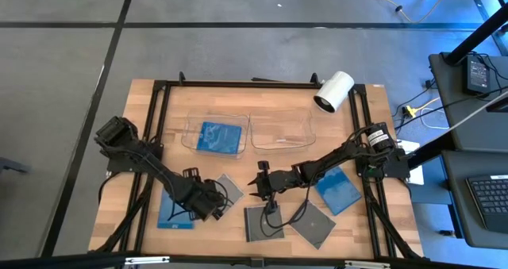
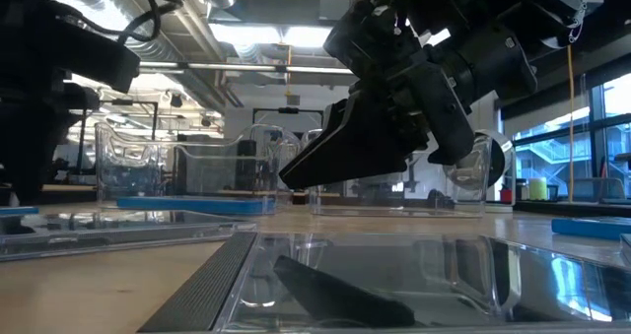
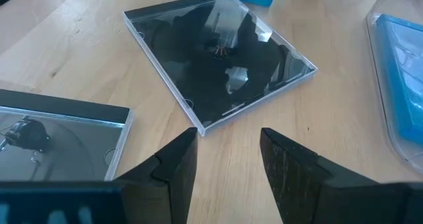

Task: Pick & place jewel cases by type
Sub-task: Put the left black CD case into the right transparent bin

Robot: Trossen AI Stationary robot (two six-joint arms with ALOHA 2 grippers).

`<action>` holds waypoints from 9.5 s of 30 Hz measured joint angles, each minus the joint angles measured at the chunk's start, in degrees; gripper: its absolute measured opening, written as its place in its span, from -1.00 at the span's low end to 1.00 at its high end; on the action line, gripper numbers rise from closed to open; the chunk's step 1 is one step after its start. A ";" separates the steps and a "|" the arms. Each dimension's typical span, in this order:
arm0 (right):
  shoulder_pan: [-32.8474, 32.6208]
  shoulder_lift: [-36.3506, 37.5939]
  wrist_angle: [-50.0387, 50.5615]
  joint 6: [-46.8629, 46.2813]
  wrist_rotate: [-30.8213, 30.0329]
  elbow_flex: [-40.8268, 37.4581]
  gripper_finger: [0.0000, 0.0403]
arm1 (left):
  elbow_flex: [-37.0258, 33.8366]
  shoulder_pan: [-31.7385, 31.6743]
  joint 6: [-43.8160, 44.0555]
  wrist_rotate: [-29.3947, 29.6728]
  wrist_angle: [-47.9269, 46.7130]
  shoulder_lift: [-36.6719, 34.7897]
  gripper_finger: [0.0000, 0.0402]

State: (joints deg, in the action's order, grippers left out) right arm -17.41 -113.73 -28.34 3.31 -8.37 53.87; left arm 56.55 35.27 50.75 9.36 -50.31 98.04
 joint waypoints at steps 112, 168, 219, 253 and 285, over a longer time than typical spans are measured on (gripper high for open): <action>-0.91 0.13 16.63 -4.53 7.11 -0.09 -0.16 | -0.13 -6.56 -2.39 -1.18 14.09 0.26 0.20; -0.79 0.11 16.13 -6.67 6.42 0.06 -0.16 | -0.24 -3.37 -11.27 7.17 20.51 4.94 -0.18; -0.52 0.17 16.94 -7.03 6.48 -0.07 -0.16 | -0.15 -0.05 -15.56 12.28 20.38 4.98 -0.22; -0.48 0.15 16.13 -5.94 6.52 -0.04 -0.16 | -0.52 -1.56 11.95 6.34 22.32 2.67 -0.22; -0.48 0.15 15.10 -4.07 6.98 -0.04 -0.16 | -0.24 -1.40 14.05 6.75 24.33 -1.86 -0.22</action>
State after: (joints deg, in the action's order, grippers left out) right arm -17.89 -113.58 -13.23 -0.76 -1.39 53.82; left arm 56.31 33.87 64.79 16.11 -25.98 96.18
